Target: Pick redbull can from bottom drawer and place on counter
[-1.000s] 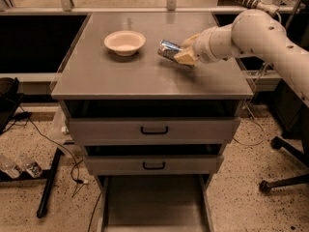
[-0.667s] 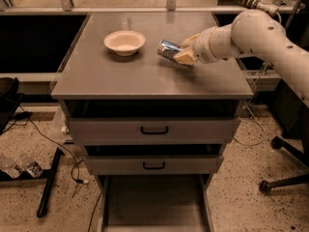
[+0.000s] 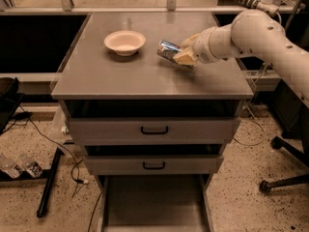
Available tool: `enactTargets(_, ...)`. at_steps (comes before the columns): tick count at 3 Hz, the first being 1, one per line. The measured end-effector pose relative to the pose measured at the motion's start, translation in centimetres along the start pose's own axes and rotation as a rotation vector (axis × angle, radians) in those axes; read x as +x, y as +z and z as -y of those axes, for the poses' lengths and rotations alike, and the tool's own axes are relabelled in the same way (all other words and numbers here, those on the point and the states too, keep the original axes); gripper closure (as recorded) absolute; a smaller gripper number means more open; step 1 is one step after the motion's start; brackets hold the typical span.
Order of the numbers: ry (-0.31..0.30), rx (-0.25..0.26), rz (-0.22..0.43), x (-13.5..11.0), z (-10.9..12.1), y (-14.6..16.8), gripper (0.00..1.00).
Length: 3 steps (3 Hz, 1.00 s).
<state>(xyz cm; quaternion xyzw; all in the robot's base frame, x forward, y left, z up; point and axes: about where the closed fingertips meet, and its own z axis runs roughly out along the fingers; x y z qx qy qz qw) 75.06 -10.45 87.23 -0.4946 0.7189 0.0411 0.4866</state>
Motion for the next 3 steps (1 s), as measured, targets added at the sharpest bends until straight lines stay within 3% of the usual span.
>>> enactTargets(1, 0.000, 0.000, 0.000, 0.00, 0.00, 0.00, 0.11)
enactTargets(2, 0.000, 0.000, 0.000, 0.00, -0.01, 0.01, 0.00)
enactTargets(3, 0.000, 0.000, 0.000, 0.00, -0.01, 0.01, 0.00)
